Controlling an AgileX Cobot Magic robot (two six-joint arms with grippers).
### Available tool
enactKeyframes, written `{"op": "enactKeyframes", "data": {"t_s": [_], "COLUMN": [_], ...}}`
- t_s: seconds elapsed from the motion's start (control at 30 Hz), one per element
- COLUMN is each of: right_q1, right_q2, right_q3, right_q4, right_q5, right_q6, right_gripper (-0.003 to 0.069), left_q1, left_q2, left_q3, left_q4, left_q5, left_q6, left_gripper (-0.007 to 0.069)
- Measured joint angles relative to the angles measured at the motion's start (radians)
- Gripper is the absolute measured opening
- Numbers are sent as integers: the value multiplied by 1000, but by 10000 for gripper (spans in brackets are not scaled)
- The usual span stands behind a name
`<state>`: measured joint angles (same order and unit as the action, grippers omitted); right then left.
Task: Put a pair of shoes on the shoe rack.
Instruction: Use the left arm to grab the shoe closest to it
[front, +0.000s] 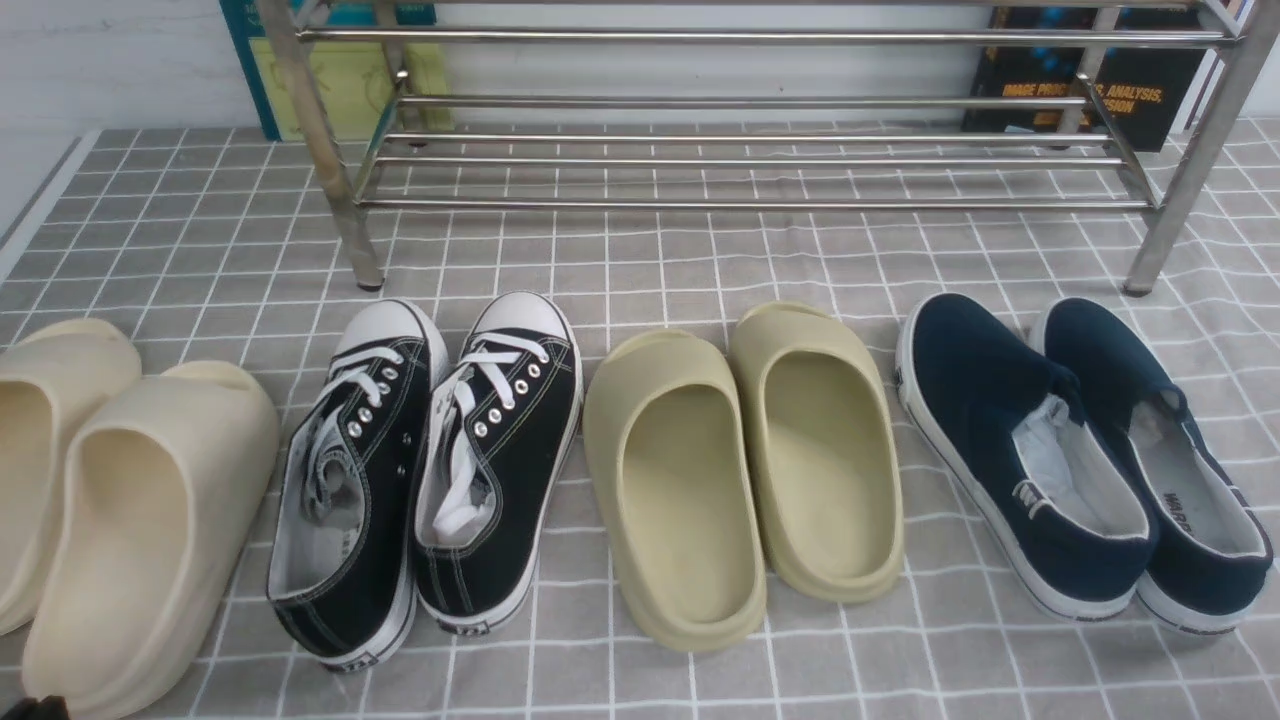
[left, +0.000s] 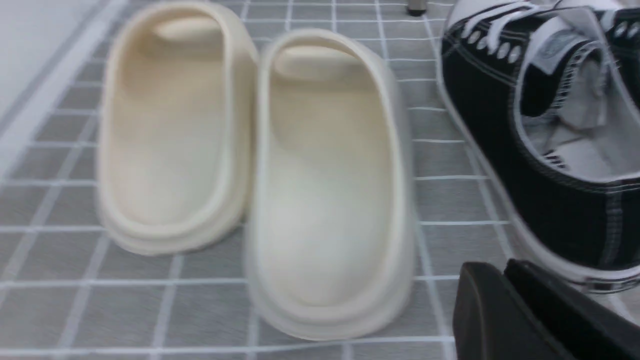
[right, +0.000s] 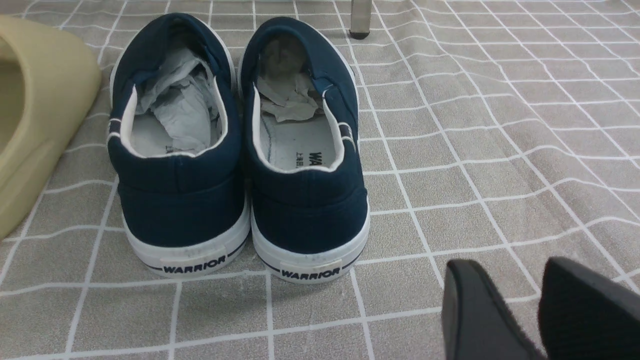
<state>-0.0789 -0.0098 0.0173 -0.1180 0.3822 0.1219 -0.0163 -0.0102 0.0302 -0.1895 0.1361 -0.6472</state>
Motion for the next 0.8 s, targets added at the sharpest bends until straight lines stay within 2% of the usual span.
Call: {"op": "enactKeyframes", "data": {"t_s": [0.03,0.2,0.23,0.8], "right_q1": [0,0,0,0], "right_q2": [0,0,0,0], "right_q3": [0,0,0,0], "right_q4": [0,0,0,0], "right_q5": [0,0,0,0], "right_q6": [0,0,0,0], "right_gripper": [239,239,239,239], "left_q1": [0,0,0,0], "left_q2": [0,0,0,0], "left_q3": [0,0,0,0], "left_q4": [-268,-290,-353,-394], "left_q5": [-13,-14,-15,-20], "left_q6": [-287,-322,-374,-405], "left_gripper": [81,81,82,90]}}
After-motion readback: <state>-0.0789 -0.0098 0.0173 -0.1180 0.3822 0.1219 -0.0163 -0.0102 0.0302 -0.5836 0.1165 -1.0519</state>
